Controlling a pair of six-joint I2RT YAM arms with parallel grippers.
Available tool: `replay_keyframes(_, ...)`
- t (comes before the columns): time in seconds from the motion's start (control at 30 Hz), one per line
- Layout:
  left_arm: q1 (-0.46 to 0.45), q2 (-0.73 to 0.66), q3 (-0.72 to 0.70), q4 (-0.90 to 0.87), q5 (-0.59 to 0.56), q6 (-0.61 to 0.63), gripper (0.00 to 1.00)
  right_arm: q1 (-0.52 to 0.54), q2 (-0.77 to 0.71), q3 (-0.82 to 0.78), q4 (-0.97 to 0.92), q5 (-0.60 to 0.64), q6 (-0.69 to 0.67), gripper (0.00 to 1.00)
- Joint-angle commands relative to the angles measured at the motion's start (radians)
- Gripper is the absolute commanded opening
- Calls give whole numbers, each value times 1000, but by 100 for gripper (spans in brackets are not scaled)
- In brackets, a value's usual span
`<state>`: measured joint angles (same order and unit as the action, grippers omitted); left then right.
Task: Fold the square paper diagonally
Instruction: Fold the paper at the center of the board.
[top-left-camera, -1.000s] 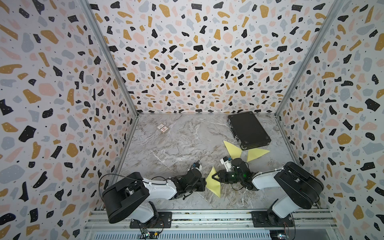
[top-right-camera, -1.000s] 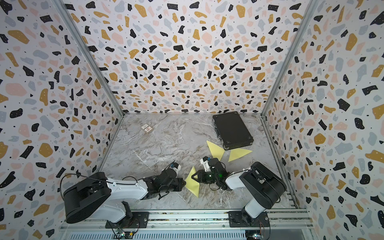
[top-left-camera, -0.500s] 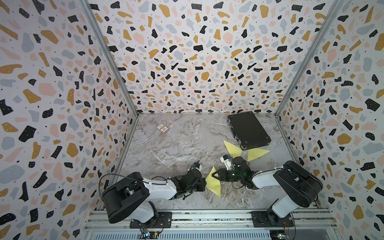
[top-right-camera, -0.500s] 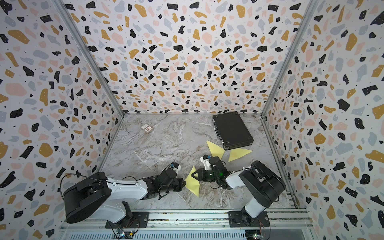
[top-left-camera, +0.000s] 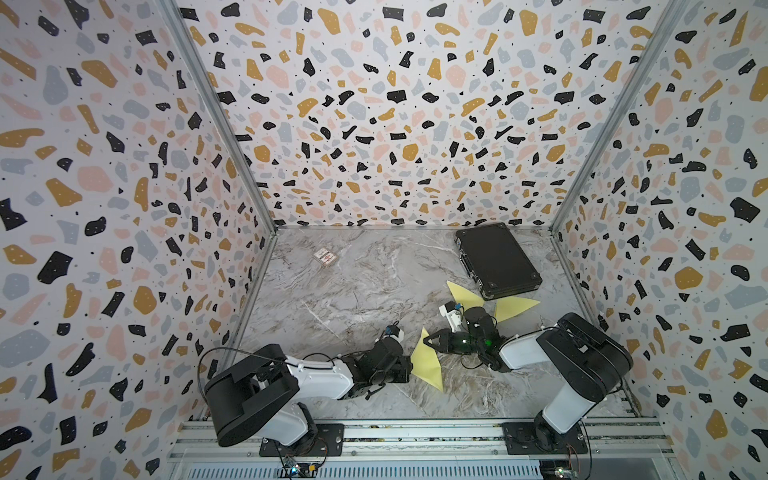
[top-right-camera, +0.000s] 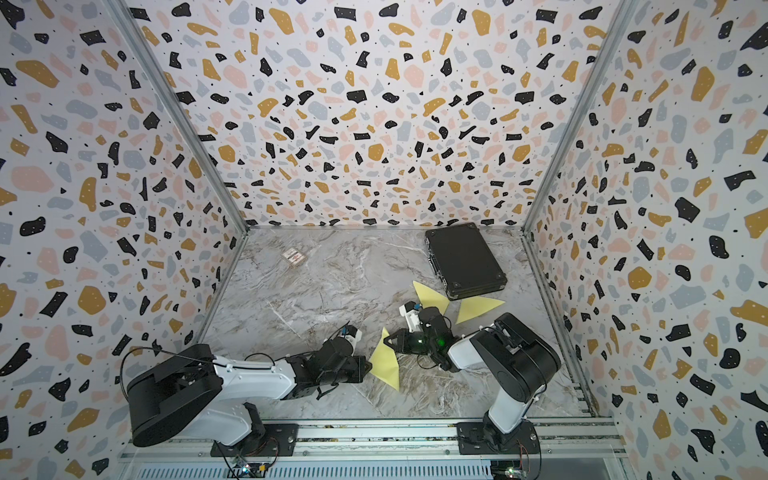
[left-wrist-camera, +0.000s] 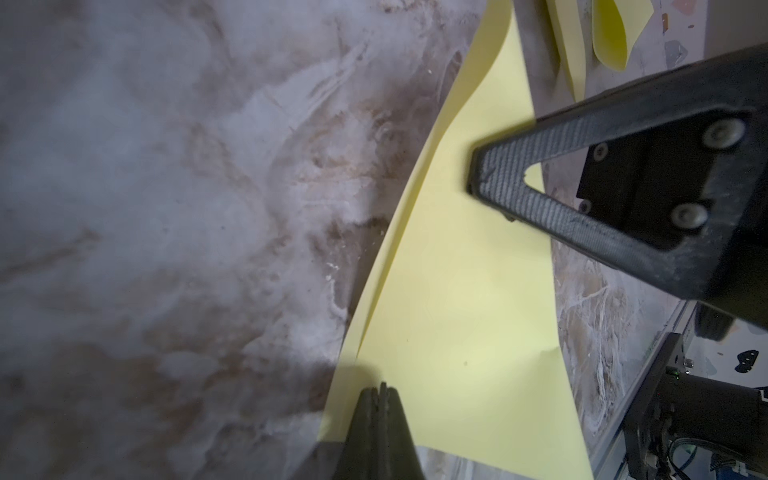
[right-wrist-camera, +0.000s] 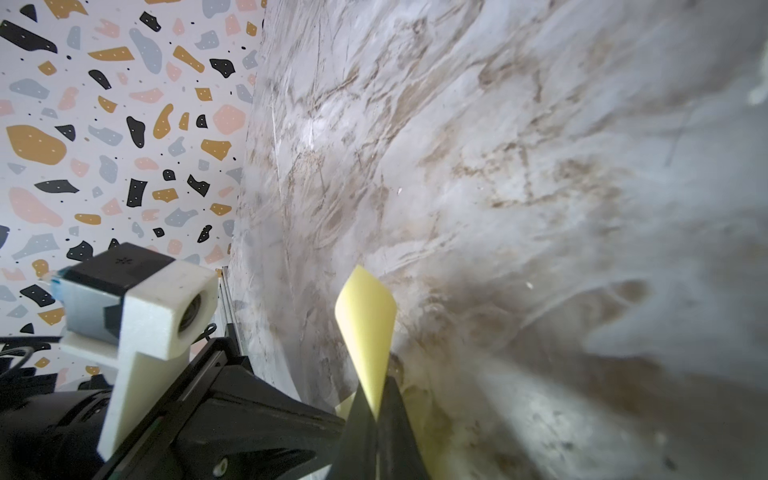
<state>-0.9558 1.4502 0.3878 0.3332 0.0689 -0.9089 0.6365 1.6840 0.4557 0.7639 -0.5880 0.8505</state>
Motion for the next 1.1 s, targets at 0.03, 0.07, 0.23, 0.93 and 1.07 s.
replay_keyframes(0.03,0,76,-67,-252,-17,16,0,-8,-4,27,33,2,-14,7)
replay_keyframes(0.07,0,76,-67,-251,-17,16,0,-8,0,26,38,3,-13,13)
replay_keyframes(0.23,0,78,-67,-249,-15,16,0,-8,33,46,71,-6,0,26)
replay_keyframes(0.93,-3,37,-60,-283,-24,15,0,-42,129,136,100,-31,10,24)
replay_keyframes(1.07,-4,42,-53,-286,-24,16,0,-44,141,142,100,-45,9,24)
